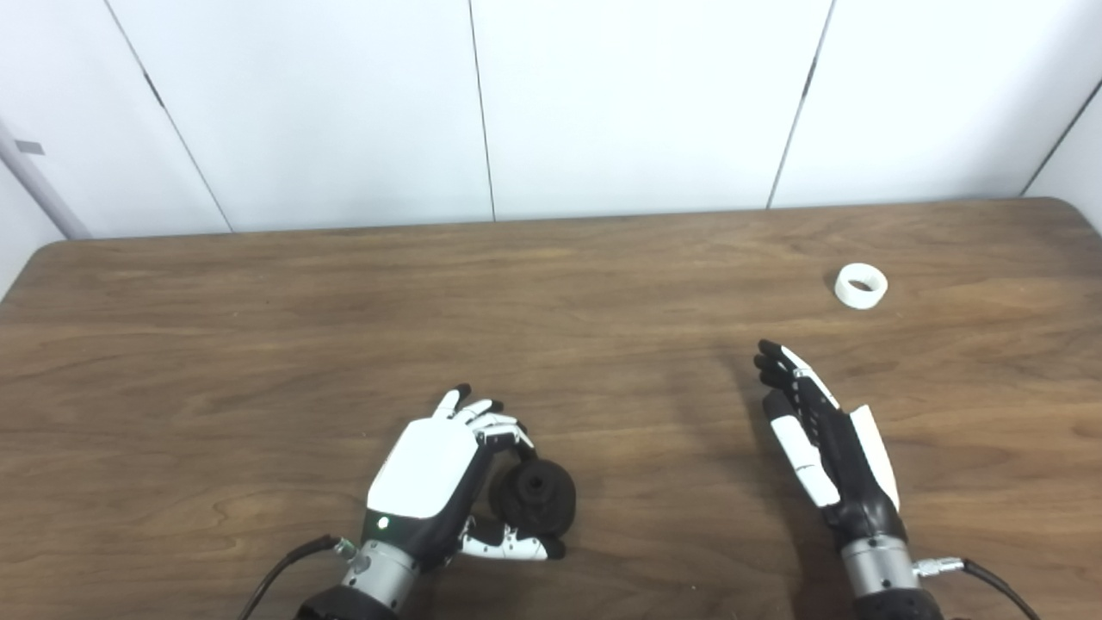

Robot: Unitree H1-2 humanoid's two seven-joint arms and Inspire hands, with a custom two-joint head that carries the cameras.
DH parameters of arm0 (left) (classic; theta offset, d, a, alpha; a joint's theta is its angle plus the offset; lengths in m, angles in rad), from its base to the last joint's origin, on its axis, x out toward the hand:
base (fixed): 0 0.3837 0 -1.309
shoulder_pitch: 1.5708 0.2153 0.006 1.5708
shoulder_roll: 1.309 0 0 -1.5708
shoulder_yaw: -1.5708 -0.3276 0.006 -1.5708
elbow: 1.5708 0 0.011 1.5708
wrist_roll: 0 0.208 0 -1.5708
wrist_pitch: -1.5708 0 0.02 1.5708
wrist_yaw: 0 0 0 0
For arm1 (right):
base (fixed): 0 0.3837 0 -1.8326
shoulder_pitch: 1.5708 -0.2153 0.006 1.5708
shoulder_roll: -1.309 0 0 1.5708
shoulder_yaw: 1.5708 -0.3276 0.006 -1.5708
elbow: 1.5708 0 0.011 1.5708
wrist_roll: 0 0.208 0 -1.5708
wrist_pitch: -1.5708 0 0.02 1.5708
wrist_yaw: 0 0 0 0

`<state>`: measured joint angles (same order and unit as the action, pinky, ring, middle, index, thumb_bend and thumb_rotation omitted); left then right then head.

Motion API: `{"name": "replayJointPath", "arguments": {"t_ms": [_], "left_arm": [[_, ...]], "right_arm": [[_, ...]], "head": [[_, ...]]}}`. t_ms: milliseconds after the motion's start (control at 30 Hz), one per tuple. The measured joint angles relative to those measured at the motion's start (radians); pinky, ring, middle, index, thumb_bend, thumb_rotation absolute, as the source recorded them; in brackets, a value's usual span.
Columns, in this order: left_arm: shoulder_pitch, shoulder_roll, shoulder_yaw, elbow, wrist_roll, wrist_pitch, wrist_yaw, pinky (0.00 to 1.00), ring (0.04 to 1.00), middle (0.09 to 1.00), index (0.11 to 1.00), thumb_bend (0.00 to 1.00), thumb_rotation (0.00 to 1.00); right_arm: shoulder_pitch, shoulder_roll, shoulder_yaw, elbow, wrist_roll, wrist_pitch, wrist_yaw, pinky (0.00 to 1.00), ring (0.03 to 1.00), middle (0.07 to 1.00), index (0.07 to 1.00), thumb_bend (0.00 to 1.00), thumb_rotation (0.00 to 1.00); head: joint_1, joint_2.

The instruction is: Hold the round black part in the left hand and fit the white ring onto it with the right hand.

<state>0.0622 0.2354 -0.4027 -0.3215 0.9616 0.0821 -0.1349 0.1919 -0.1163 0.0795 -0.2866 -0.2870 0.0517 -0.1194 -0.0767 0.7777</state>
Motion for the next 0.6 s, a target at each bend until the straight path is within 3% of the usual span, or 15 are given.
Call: {"name": "replayJointPath", "arguments": {"t_ms": [233,367,600], "left_arm": [[0.009,-0.014,0.027,0.027,-0.040,-0.016,0.010,0.99,0.878,0.770,0.486,0.52,0.05],[0.013,-0.017,0.030,0.031,-0.043,-0.019,0.016,1.00,0.885,0.772,0.487,0.52,0.05],[0.013,-0.016,0.033,0.032,-0.042,-0.020,0.017,1.00,0.884,0.768,0.486,0.52,0.05]], "right_arm": [[0.001,-0.006,-0.022,-0.046,0.053,0.063,0.046,0.88,0.874,0.878,0.879,0.53,1.00],[0.003,-0.012,-0.053,-0.085,0.060,0.095,0.057,0.84,0.864,0.865,0.869,0.50,1.00],[0.003,-0.030,-0.090,-0.092,0.065,0.128,0.080,0.86,0.889,0.879,0.873,0.52,0.98]], "head": [[-0.003,0.009],[-0.003,0.014],[-0.006,0.020]]}}
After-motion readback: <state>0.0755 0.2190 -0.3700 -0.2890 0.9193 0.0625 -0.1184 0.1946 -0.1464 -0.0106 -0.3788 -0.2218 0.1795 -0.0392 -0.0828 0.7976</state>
